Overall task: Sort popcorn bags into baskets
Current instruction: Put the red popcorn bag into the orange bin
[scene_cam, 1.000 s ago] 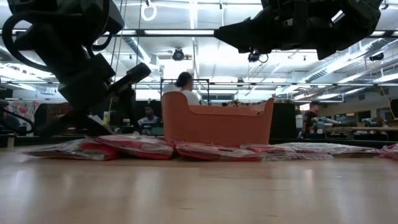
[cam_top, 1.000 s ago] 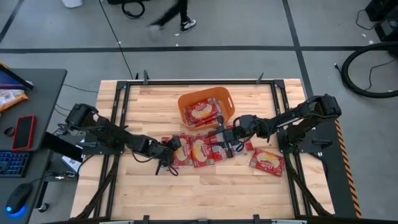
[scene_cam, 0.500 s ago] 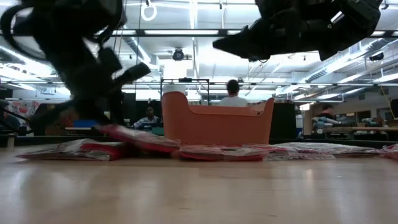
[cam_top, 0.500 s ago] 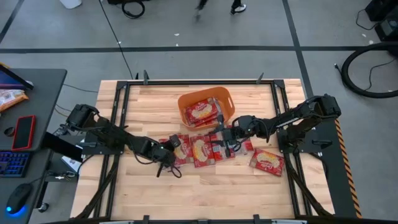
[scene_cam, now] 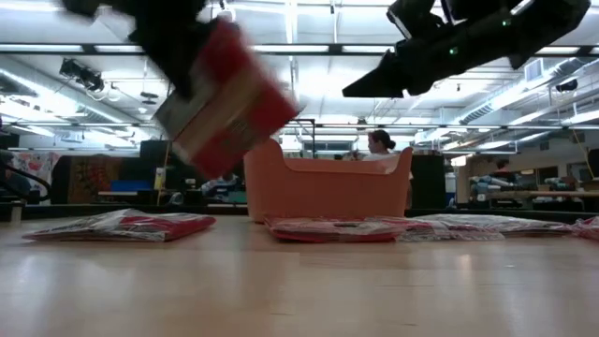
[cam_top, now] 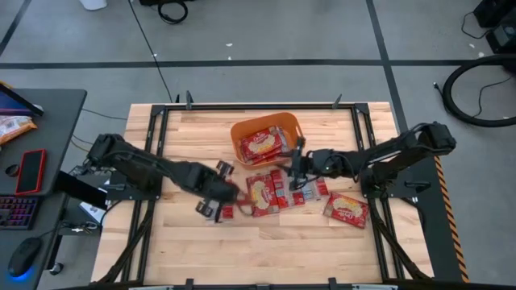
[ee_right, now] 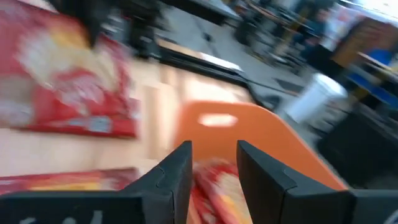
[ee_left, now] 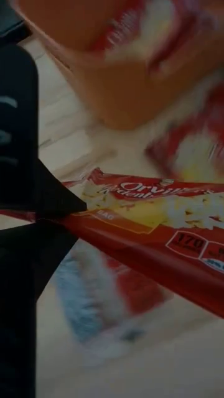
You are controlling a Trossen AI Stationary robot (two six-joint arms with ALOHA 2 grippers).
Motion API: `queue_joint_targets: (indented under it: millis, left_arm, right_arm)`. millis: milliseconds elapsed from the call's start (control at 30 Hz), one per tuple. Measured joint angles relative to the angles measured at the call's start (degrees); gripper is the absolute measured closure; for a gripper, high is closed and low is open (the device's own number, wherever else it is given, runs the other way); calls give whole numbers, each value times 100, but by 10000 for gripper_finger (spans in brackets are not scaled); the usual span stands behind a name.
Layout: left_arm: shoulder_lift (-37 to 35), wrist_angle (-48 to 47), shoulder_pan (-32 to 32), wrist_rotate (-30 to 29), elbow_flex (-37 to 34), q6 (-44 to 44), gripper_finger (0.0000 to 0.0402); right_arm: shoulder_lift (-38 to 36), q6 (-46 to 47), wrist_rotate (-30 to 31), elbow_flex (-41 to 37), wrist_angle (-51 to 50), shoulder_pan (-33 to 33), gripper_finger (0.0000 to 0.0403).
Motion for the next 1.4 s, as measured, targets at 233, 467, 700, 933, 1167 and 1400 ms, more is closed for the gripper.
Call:
queue_joint_targets:
  millis: [233,467,700,933,1167,1400]
  left_arm:
    - [-7,432,893,590,1035,-1927,379]
    - [58,1792,1599,523,1072,-2015,379]
    - [516,2140,2354,143,1070,-2009,379]
    - [1341,2078,2717,-366,1063,-2582,379]
    - [1754,2028,2677,-988,1063,-2505,376]
    - [1756,2098,2510,-1375,1063,-2312,317]
  right_arm:
    - [-529,371,1584,0,-625,78,273]
    - [-871,426,3087,0,-1072,336,273]
    - [-1044,858,4854,-1,-1858,569,273]
    - [-1052,1075,5070,-2,-2124,569,273]
    - [-1049,1073,4752,-2,-2117,553,273]
    - [-1049,1071,4608,-2,-2116,548,273]
